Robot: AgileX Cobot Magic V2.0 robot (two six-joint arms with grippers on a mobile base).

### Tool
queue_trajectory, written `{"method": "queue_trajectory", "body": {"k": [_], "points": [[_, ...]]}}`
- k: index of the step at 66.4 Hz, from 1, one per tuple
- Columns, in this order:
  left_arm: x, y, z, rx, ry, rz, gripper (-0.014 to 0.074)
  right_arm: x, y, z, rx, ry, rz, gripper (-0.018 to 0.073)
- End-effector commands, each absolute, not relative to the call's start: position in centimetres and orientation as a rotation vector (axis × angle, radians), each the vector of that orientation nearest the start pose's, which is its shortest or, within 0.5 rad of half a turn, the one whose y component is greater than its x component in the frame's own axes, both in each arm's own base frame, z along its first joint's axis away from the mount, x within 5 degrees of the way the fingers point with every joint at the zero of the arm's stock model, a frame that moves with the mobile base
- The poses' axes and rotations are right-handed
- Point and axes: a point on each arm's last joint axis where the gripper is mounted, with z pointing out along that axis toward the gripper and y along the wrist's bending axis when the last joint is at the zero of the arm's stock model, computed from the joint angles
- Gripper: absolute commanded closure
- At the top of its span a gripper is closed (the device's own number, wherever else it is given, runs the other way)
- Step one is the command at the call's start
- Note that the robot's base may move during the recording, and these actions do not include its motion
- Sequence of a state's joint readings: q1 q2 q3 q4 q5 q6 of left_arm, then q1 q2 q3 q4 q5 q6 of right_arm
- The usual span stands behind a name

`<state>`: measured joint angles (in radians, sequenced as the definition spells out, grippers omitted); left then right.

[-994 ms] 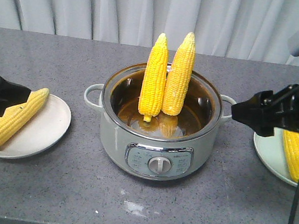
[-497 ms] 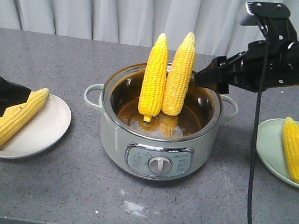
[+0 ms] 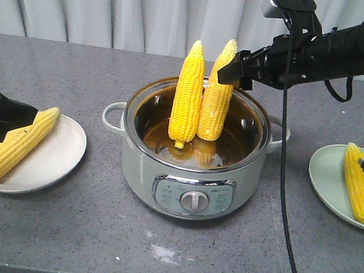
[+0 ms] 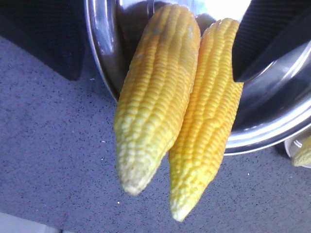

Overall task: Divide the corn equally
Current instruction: 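Grasp the cob farthest from the left gripper with the right gripper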

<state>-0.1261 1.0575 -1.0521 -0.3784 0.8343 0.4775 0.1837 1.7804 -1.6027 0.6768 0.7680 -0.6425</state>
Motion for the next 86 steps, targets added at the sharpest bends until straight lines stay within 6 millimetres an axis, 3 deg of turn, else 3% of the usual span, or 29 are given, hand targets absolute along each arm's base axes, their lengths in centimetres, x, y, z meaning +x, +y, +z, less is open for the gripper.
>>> {"method": "queue_trajectory", "body": {"k": [1,18,32,48,67,86], "points": [[20.3,-5.2,38.7,0.490,2.116,-0.284,0.0094,39.7,11.6,36.6,-0.540,2.069,0.567,-0.0034],[20.3,-5.2,38.7,0.490,2.116,-0.284,0.0094,42.2,12.5,35.4,-0.541,2.035,0.640,-0.0034],[20.3,-5.2,38.7,0.490,2.116,-0.284,0.0094,43.1,12.8,34.3,-0.549,2.052,0.660,0.0013],[20.3,-5.2,38.8,0.490,2.116,-0.284,0.0094,43.0,12.9,34.0,-0.584,2.056,0.669,0.0138],[20.3,-5.2,38.8,0.490,2.116,-0.284,0.0094,43.0,12.9,34.2,-0.583,2.047,0.660,0.0349],[20.3,-5.2,38.8,0.490,2.116,-0.284,0.0094,42.0,12.6,36.3,-0.589,1.996,0.635,0.0365]]}}
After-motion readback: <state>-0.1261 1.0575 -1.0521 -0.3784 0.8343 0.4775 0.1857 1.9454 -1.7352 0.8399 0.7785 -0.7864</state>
